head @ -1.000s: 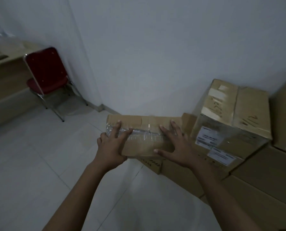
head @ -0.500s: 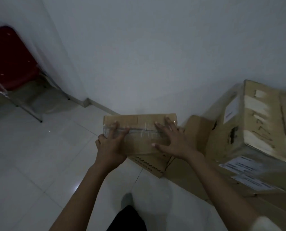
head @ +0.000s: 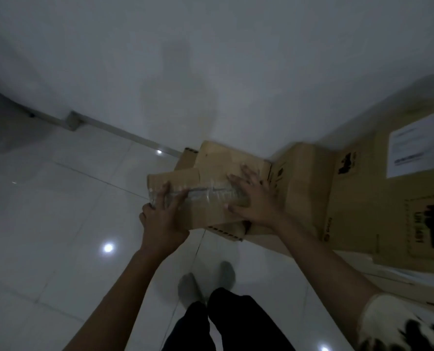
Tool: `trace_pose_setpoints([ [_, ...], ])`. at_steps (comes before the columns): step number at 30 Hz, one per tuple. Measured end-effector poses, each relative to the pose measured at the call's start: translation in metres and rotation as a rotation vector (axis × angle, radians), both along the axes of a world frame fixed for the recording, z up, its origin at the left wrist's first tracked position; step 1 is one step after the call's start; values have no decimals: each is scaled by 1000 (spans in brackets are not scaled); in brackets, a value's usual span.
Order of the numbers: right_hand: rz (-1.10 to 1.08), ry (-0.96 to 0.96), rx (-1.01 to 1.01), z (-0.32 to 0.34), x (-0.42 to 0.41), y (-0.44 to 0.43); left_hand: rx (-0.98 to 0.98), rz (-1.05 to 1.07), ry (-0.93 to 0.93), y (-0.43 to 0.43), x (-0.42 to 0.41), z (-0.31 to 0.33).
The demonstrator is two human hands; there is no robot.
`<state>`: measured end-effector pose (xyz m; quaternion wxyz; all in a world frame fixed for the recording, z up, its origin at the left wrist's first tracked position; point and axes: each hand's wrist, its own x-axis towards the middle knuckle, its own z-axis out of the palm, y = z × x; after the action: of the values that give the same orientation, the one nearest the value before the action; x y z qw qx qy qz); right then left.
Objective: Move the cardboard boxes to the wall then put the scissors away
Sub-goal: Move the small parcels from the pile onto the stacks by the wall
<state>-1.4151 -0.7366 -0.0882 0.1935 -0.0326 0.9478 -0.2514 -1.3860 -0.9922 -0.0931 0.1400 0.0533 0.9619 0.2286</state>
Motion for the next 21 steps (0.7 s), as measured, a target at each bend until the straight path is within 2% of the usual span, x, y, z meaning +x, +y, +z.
trace_pose_setpoints([
  [5, -8, -110, 2, -57, -28, 13, -15, -2, -75, 14, -22, -62],
  [11, 5, -144, 58, -127, -56, 28, -23, 20, -108, 31, -46, -130],
  [17, 73, -140, 121, -156, -95, 42, 45, 114, -71, 54, -63, -176],
  [21, 107, -181, 154, -166, -112, 50, 24, 143, 22, 70, -60, -190],
])
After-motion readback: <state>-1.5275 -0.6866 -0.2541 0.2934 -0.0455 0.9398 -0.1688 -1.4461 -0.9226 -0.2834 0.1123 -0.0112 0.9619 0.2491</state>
